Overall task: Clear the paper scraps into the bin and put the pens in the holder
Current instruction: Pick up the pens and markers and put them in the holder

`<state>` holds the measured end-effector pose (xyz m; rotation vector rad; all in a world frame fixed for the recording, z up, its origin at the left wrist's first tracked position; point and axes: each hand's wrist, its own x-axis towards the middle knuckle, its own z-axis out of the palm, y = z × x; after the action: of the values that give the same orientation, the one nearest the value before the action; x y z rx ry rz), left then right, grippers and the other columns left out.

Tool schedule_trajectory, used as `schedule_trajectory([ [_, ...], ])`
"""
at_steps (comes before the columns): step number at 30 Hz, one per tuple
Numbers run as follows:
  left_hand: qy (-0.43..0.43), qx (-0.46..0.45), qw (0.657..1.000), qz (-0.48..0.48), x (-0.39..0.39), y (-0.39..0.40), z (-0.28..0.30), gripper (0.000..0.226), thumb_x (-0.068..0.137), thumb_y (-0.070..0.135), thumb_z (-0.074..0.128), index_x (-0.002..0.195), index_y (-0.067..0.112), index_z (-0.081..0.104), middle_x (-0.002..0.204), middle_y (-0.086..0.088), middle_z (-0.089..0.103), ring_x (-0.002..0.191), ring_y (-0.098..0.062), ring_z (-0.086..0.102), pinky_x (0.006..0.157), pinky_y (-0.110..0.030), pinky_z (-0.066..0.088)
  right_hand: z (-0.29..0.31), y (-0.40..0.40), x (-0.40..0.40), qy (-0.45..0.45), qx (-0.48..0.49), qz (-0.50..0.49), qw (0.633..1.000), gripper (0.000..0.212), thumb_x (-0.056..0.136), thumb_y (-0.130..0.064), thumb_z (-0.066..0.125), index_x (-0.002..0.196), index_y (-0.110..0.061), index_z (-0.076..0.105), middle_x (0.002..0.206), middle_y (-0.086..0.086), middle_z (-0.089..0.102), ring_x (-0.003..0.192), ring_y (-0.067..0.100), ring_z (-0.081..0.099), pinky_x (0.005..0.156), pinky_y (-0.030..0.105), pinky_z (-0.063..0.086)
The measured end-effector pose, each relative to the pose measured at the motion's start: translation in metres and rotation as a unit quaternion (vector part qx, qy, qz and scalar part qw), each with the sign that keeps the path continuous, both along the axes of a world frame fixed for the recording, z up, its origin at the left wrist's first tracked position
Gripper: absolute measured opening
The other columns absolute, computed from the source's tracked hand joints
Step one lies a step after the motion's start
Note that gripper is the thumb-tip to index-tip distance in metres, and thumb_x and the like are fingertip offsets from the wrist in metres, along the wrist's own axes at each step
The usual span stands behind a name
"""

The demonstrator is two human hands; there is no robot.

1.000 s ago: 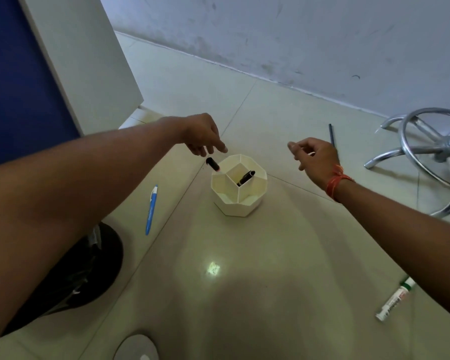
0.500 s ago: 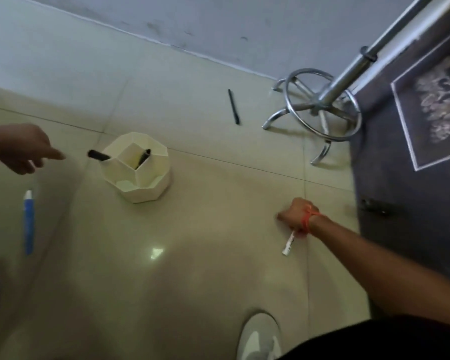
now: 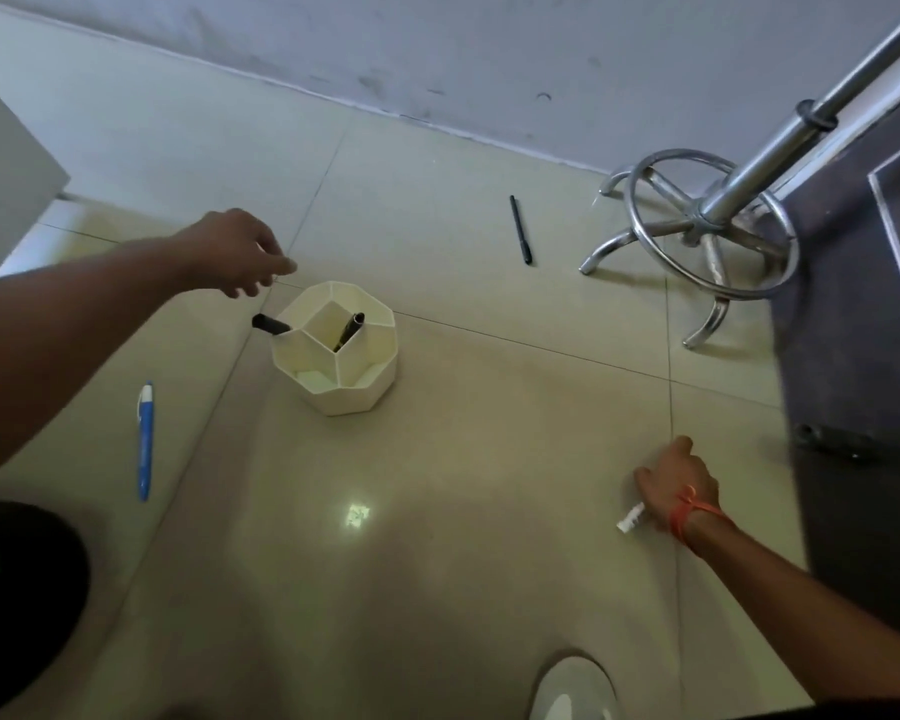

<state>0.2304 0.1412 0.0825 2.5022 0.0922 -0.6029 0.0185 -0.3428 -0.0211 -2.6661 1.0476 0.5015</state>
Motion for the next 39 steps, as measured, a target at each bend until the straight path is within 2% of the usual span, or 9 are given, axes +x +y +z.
schedule_trajectory([
  [7, -0.019, 0.002, 1.0, 0.002, 0.001, -0.004, 0.005, 0.031, 0.091, 0.032, 0.068, 0.105, 0.004, 0.069, 0.088, -0.013, 0.072, 0.076, -0.025, 0.07, 0.06, -0.029, 0.054, 0.008, 0.023, 0.001, -0.09, 0.077, -0.014, 0.993, 0.048, 0.072, -0.007, 0.073, 0.112, -0.009, 0.047, 0.12, 0.02, 0.048, 0.082, 0.031, 0.05, 0.079, 0.032, 0.038],
  [10, -0.024, 0.005, 1.0, 0.009, 0.002, -0.001, 0.005, 0.031, 0.091, 0.032, 0.068, 0.105, 0.004, 0.069, 0.088, -0.013, 0.073, 0.077, -0.026, 0.07, 0.059, -0.029, 0.053, 0.022, 0.048, 0.022, -0.173, 0.148, 0.008, 0.974, 0.07, 0.069, -0.005, 0.077, 0.129, -0.014, 0.042, 0.124, 0.016, 0.051, 0.097, 0.029, 0.055, 0.086, 0.036, 0.048],
  [13, -0.024, 0.001, 1.0, 0.007, 0.002, -0.002, 0.006, 0.031, 0.091, 0.032, 0.068, 0.105, 0.004, 0.069, 0.089, -0.013, 0.073, 0.076, -0.025, 0.07, 0.058, -0.028, 0.053, 0.055, 0.094, 0.069, -0.211, 0.3, 0.021, 0.93, 0.086, 0.07, -0.009, 0.075, 0.143, -0.023, 0.03, 0.118, 0.007, 0.057, 0.102, 0.027, 0.062, 0.091, 0.045, 0.054],
  [15, -0.023, -0.004, 1.0, 0.007, 0.001, -0.003, 0.011, 0.032, 0.091, 0.032, 0.068, 0.106, 0.004, 0.069, 0.089, -0.012, 0.073, 0.076, -0.024, 0.07, 0.058, -0.028, 0.053, 0.083, 0.131, 0.11, -0.233, 0.388, 0.068, 0.889, 0.084, 0.066, -0.014, 0.07, 0.141, -0.022, 0.033, 0.105, 0.006, 0.062, 0.095, 0.028, 0.067, 0.089, 0.051, 0.056],
  [18, -0.035, -0.025, 0.999, 0.016, 0.001, -0.005, 0.025, 0.03, 0.091, 0.031, 0.068, 0.107, 0.005, 0.069, 0.09, -0.011, 0.072, 0.075, -0.023, 0.07, 0.059, -0.028, 0.053, 0.133, 0.188, 0.164, -0.285, 0.443, 0.153, 0.836, 0.07, 0.068, -0.009, 0.065, 0.133, -0.02, 0.041, 0.096, 0.009, 0.059, 0.087, 0.03, 0.068, 0.08, 0.052, 0.06],
  [23, -0.074, -0.142, 0.984, 0.072, -0.019, -0.022, 0.046, 0.025, 0.089, 0.027, 0.071, 0.108, 0.01, 0.069, 0.095, -0.01, 0.073, 0.079, -0.021, 0.071, 0.067, -0.033, 0.059, 0.17, 0.262, 0.18, -0.359, 0.424, 0.262, 0.789, 0.036, 0.074, -0.009, 0.066, 0.109, -0.013, 0.056, 0.093, 0.003, 0.059, 0.08, 0.027, 0.069, 0.071, 0.044, 0.062],
  [28, -0.138, -0.275, 0.935, 0.176, -0.057, -0.026, 0.031, 0.026, 0.086, 0.02, 0.073, 0.11, 0.012, 0.069, 0.092, -0.007, 0.073, 0.079, -0.019, 0.071, 0.07, -0.036, 0.06, 0.123, 0.271, 0.137, -0.366, 0.384, 0.272, 0.803, 0.023, 0.077, -0.008, 0.068, 0.098, -0.009, 0.059, 0.095, 0.006, 0.066, 0.083, 0.02, 0.065, 0.072, 0.03, 0.059],
  [35, -0.164, -0.275, 0.926, 0.202, -0.051, -0.007, 0.024, 0.032, 0.087, 0.023, 0.071, 0.117, 0.012, 0.066, 0.095, -0.004, 0.07, 0.086, -0.019, 0.071, 0.073, -0.034, 0.061, 0.092, 0.26, 0.135, -0.31, 0.319, 0.324, 0.835, 0.019, 0.077, -0.014, 0.073, 0.095, -0.012, 0.067, 0.088, 0.001, 0.069, 0.084, 0.016, 0.067, 0.075, 0.026, 0.059],
  [39, -0.172, -0.26, 0.928, 0.203, -0.041, 0.0, 0.021, 0.034, 0.087, 0.026, 0.072, 0.117, 0.011, 0.066, 0.096, -0.005, 0.071, 0.082, -0.017, 0.071, 0.072, -0.032, 0.061, 0.08, 0.259, 0.135, -0.273, 0.307, 0.344, 0.844, 0.02, 0.075, -0.016, 0.078, 0.093, -0.013, 0.071, 0.085, 0.001, 0.07, 0.081, 0.016, 0.067, 0.069, 0.018, 0.055],
])
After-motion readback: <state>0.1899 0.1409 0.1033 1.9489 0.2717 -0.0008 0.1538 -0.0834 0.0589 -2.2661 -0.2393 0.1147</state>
